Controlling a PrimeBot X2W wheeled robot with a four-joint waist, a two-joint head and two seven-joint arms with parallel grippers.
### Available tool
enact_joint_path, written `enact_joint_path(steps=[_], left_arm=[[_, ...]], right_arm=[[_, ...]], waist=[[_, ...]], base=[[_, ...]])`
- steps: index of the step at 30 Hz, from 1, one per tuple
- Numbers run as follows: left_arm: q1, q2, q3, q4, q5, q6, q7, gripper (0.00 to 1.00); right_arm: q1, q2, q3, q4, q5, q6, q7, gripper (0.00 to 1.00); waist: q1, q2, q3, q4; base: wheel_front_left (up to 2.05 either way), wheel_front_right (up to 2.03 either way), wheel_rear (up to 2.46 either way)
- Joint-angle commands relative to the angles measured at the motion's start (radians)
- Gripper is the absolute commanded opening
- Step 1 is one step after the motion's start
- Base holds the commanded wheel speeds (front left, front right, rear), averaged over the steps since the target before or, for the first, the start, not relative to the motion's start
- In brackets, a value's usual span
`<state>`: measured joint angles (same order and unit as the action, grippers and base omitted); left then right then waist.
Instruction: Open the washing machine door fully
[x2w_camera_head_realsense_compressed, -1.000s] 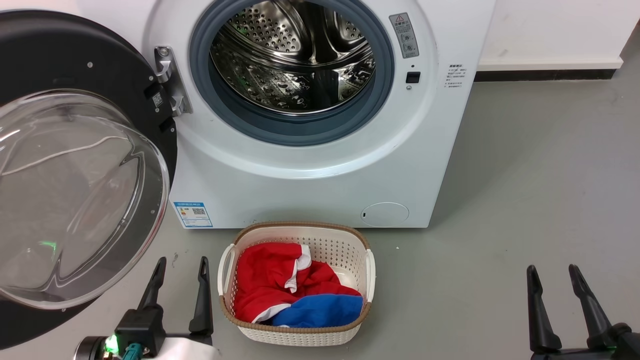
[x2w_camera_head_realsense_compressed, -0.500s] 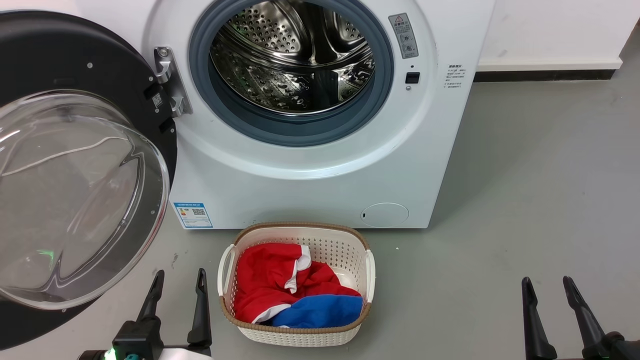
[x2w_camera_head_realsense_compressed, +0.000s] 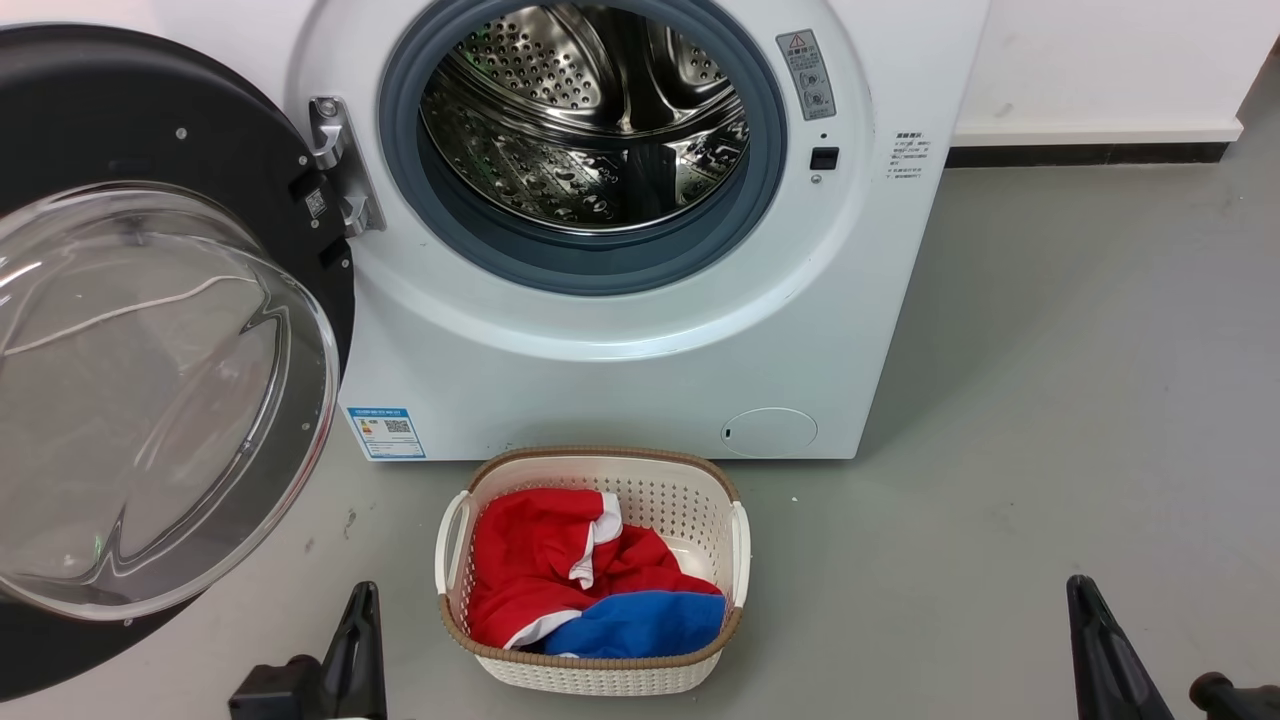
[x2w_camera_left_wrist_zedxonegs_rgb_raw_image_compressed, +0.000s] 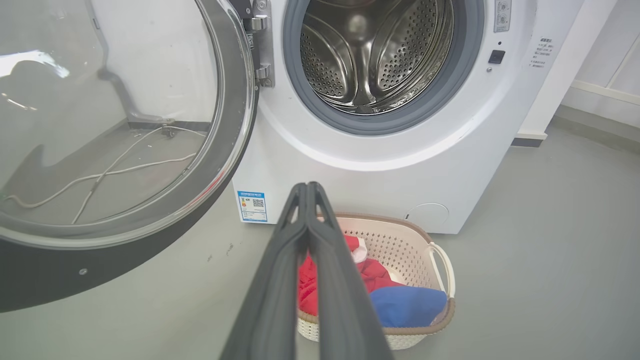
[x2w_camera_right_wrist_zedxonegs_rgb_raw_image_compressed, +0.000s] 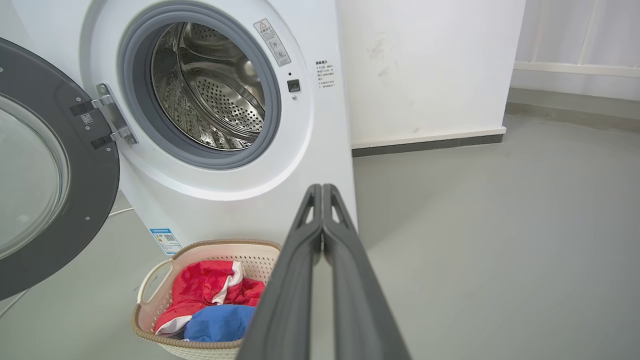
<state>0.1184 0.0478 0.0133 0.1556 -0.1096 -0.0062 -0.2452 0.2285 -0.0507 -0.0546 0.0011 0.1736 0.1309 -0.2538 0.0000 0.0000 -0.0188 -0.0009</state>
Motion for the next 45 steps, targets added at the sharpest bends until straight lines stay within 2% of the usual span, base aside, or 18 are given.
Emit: enact_joint_path(steps=[1,23,45], left_arm=[[-0.021,0.001,0.008,-0.009,-0.034,-0.004,0.008,0.0],[-0.079,0.002,0.031,0.013,-0.449,-0.038,0.104,0.0],[-0.126,0.002,0.053,0.036,-0.772,-0.066,0.182,0.0]], right_arm=[[-0.009,-0.003,0.001,-0.012,0.04,0.0,0.004,0.0],[-0.106,-0.025,0.013,0.06,0.461,0.0,0.084,0.0],[-0.179,-0.034,0.012,0.114,0.778,0.0,0.154,0.0]], waist=[[0.0,0.0,0.0,0.0],[0.0,0.0,0.004,0.0],[0.0,0.0,0.008,0.0]], base=[[0.0,0.0,0.0],[0.0,0.0,0.0],[0.0,0.0,0.0]])
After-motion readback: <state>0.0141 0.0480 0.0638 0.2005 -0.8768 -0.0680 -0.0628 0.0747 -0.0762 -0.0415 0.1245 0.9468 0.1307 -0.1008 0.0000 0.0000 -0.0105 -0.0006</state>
